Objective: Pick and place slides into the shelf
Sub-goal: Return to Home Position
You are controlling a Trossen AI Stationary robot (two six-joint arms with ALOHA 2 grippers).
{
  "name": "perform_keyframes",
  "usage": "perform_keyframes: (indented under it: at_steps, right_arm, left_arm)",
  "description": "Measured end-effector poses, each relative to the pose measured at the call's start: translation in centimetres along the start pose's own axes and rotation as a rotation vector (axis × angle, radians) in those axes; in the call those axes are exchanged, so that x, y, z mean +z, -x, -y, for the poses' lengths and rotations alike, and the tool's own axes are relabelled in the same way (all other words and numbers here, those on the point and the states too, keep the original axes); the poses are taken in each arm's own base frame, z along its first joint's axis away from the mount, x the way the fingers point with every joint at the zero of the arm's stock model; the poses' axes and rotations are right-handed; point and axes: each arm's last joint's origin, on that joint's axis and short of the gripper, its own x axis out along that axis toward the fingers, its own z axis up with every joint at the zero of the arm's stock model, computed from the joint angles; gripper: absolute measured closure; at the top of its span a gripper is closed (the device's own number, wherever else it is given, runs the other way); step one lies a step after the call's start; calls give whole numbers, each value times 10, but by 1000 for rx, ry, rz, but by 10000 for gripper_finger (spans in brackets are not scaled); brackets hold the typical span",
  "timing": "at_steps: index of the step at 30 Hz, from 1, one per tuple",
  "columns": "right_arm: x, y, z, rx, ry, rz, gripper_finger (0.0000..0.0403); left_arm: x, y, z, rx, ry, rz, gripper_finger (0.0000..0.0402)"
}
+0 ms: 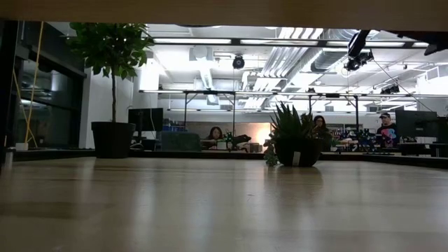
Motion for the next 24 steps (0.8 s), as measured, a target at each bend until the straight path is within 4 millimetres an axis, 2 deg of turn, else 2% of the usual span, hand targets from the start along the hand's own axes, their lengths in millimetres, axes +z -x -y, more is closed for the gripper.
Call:
perform_keyframes:
  at_steps: [7,17,24]
  right_arm:
    - [-12,0,-8,86,-52,-6,403]
    - [-41,-4,-18,23,-17,-143,403]
    - [-47,-3,-22,42,24,-183,403]
  left_arm:
    - [0,0,1,-25,27,-7,75]
    - [-3,0,2,-74,18,-37,75]
    - [-3,0,2,-71,14,-44,75]
